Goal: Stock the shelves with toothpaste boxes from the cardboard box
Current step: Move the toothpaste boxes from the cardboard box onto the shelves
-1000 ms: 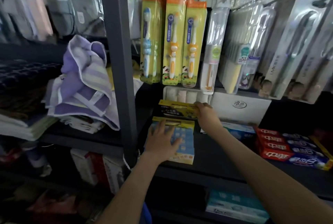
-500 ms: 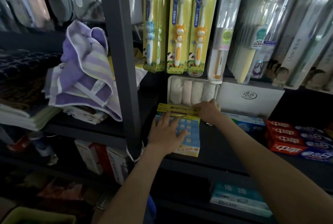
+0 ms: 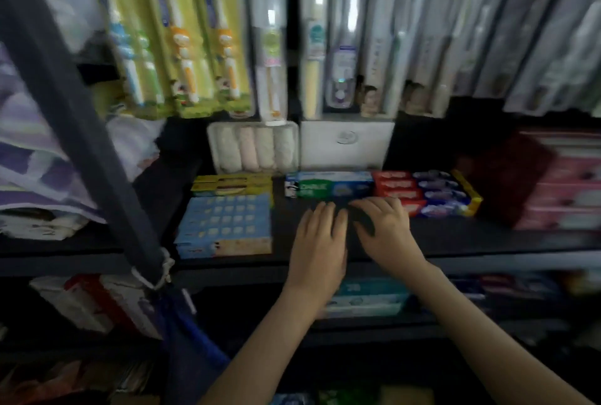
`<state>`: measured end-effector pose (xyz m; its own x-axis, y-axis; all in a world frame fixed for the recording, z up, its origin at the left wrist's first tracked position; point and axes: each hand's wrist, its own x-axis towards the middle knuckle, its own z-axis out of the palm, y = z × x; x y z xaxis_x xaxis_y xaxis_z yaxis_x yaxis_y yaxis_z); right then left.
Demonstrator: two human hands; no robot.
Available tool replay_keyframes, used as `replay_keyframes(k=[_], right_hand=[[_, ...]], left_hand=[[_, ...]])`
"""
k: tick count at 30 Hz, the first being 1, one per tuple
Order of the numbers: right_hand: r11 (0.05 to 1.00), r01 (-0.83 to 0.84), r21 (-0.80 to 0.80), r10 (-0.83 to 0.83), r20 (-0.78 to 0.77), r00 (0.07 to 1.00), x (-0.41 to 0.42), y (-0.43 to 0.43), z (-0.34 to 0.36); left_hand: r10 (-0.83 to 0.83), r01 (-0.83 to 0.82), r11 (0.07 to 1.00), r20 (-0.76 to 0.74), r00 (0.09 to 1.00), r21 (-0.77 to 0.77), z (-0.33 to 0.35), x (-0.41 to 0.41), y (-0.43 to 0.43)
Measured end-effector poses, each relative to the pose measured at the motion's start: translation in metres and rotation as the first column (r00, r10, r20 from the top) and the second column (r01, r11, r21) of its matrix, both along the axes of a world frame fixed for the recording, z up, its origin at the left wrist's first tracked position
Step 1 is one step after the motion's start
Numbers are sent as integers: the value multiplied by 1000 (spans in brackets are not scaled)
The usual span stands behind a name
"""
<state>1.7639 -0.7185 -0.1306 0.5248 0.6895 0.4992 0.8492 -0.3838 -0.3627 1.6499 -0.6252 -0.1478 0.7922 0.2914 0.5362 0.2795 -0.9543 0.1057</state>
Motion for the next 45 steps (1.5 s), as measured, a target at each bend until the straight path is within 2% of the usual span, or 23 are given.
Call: replay_keyframes(k=[3,5,8,11,14,16,19,22,26,28,31,33,35,39,41,43,45], right_hand=[[958,265,-110,-282,-190,940,23,-114,-14],[906,409,-104,-423,-225,878,31,-198,-31],[783,595,-181,-621,-266,737,16,-324,-75],[623,727,-288,-781,-285,556,-30,-436,-130],[482,763,-431,-869,-347,353,-91,-530,-203],[395,726,-563,-901,-392,186,-140,-578,-263],[334,612,-717,-903,-429,-9,-214,-624,-355],[382,490,-783,-863,-492,-113,-273,-653,-445],[499,349,-793,-758,-595,-269,-323,-672,-563],[565,250,-786,-704,-618,-350,-341,-669,-619],[712,66,-699,-597,-652,-467,-362,-657,-689],[779,2,-627,-528,-658,-537,-369,-649,-722],[803,-46,-594,-511,-648,-564,-373,-641,-742],[768,-69,-637,-562,-619,-548,-376,-631,-752],[790,-64,-609,-516,-605,-606,-371,-635,-739],[816,-56,-575,-469,-602,-647,-366,-638,-719],[835,-42,-548,-448,-635,-630,-359,-638,-687]], left_hand=[[-211,206,977,-96,973,-55,-29,37,-87],[-365,348,930,-191,911,-119,-49,60,-150],[-584,544,812,-304,753,-213,-87,85,-256],[-728,683,677,-383,568,-275,-138,88,-362],[-799,761,542,-500,335,-356,-207,67,-455],[-816,800,458,-541,204,-389,-261,41,-505],[-791,797,365,-612,-8,-481,-340,-2,-561],[-731,781,324,-666,-151,-533,-422,-40,-595],[-616,730,332,-724,-311,-597,-526,-83,-617],[-554,675,388,-744,-374,-628,-577,-99,-621],[-378,559,562,-790,-483,-610,-642,-117,-620],[-247,605,577,-824,-511,-548,-672,-126,-618],[-181,651,565,-846,-501,-507,-688,-135,-615],[-126,658,538,-822,-556,-527,-691,-150,-609],[-97,659,520,-804,-587,-544,-683,-151,-606],[-130,647,487,-781,-610,-587,-665,-147,-603],[-237,624,384,-726,-646,-681,-634,-137,-600]])
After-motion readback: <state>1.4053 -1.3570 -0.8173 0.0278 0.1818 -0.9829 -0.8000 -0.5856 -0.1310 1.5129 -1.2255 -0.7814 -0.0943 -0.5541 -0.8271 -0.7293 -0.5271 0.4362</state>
